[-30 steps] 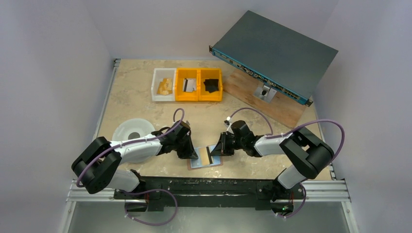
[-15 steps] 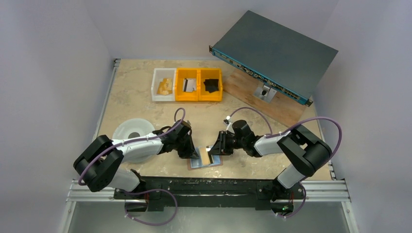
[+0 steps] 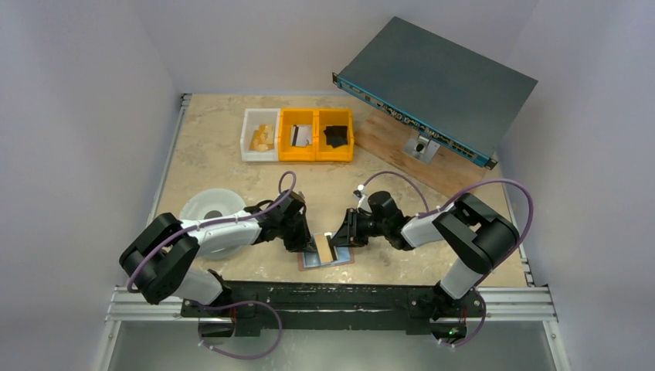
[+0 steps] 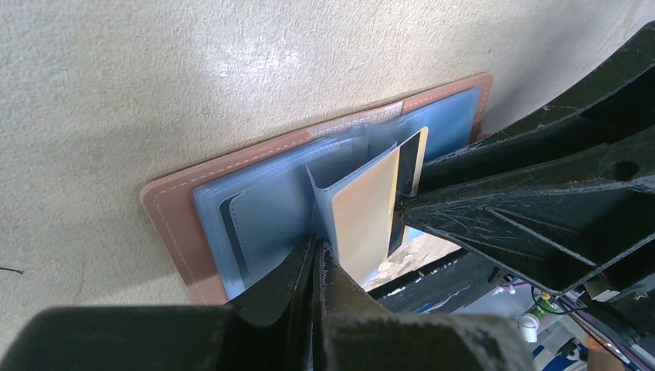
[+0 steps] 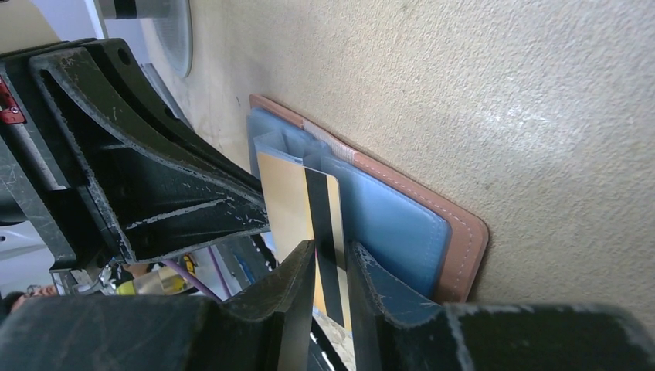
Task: Take the credit cards out of the card holder
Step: Remove the credit card from the card holder.
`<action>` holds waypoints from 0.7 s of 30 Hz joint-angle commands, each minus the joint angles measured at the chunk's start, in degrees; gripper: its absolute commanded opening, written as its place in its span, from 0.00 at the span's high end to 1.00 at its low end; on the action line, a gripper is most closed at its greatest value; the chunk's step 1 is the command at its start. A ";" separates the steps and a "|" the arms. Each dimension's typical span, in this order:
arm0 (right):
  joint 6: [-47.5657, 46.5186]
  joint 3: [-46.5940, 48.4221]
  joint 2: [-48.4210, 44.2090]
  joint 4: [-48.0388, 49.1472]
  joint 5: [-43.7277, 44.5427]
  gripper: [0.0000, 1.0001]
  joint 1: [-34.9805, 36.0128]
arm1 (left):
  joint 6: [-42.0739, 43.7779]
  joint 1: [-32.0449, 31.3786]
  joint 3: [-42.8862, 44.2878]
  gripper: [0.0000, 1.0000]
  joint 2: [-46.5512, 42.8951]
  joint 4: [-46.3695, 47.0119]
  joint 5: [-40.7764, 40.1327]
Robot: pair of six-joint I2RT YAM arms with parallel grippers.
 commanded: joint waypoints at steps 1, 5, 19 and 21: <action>0.65 0.12 -2.44 0.41 -0.79 0.78 1.06 | 1.80 -0.24 -2.34 1.00 3.63 -6.10 -6.58; 0.97 0.25 -4.37 0.25 -1.30 0.78 1.44 | 1.82 -0.24 -2.25 1.00 3.93 -6.02 -6.58; 6.55 -1.03 -2.06 9.81 -4.19 0.89 2.83 | 1.82 -0.29 -2.54 1.00 4.38 -5.75 -6.58; 6.90 -0.96 -1.88 10.27 -4.31 0.91 2.90 | 1.82 -0.29 -2.68 1.00 4.27 -5.75 -6.56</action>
